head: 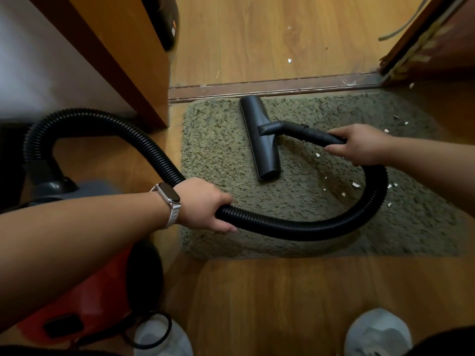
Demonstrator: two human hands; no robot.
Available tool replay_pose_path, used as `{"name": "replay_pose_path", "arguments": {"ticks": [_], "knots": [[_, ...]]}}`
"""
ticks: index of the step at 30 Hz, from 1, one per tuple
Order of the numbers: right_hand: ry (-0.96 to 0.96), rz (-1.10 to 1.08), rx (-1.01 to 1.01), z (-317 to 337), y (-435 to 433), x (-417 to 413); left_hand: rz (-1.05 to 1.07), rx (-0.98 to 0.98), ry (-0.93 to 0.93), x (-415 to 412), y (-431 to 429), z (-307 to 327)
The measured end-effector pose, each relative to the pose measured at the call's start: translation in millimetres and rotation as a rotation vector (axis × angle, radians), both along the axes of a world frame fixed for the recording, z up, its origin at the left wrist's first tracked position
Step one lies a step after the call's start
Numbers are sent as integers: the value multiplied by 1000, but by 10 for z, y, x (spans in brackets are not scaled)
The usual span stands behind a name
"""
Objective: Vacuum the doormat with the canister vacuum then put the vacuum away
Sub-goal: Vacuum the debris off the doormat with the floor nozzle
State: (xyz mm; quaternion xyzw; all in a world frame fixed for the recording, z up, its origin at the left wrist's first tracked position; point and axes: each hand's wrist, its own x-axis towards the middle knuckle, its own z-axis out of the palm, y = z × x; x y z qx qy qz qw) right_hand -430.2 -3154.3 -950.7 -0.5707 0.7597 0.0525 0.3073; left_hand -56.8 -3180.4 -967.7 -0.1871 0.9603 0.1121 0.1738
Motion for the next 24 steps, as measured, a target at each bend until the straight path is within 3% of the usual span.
{"name": "replay_pose_path", "arguments": {"ticks": [5, 9, 24], "knots": [[-148, -168, -43, 42, 112, -185, 0, -18, -15, -87, -28, 1], [-117, -204, -35, 96, 157, -327, 17, -31, -7, -181, -69, -12], [-24, -4, -36, -158, -40, 178, -60, -16, -102, 21, 2, 4]]}}
